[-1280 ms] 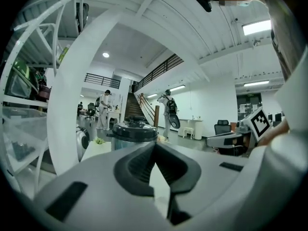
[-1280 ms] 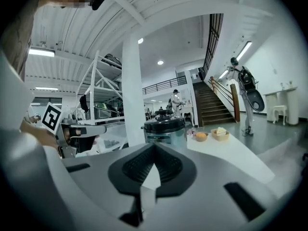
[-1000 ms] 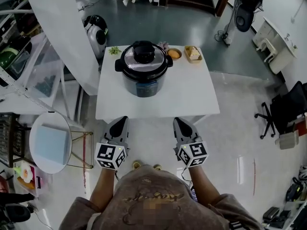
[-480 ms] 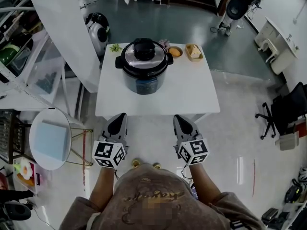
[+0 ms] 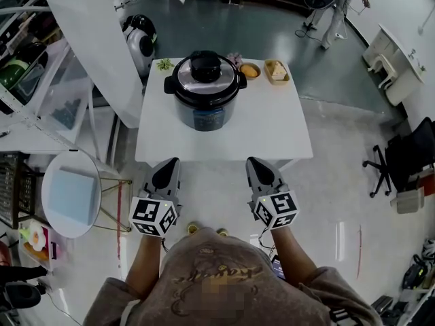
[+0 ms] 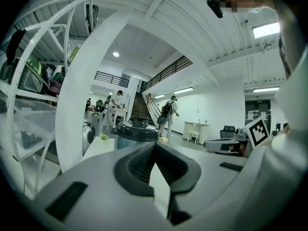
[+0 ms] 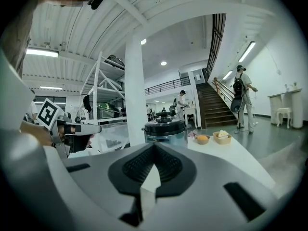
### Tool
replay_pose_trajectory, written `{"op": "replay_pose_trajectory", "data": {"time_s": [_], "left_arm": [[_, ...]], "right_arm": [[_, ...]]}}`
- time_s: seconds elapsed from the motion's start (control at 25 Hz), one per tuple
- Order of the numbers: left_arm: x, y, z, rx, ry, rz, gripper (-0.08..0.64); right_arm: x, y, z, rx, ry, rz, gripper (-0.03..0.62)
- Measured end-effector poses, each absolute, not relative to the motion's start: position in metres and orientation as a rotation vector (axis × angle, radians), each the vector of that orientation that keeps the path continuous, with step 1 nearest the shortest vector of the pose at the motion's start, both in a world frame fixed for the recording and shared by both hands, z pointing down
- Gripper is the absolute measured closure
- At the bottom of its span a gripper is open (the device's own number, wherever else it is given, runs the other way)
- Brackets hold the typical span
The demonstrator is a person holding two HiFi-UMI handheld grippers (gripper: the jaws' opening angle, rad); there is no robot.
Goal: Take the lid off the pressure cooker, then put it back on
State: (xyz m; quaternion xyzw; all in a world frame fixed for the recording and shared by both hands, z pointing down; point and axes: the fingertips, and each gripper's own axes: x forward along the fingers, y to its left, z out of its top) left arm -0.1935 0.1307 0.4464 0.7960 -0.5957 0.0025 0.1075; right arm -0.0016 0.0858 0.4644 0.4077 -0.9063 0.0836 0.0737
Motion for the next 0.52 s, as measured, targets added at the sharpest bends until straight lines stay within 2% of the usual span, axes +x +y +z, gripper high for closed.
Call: {"op": "replay_pose_trajectory", "data": {"time_s": [0.52], "left_arm": [[-0.181,0.13,0.447,2.359,-1.73,0.012,0.555]], "right_arm": [[0.006,0.084,0.461,1.228,-2.737,0.253,0.598]]}}
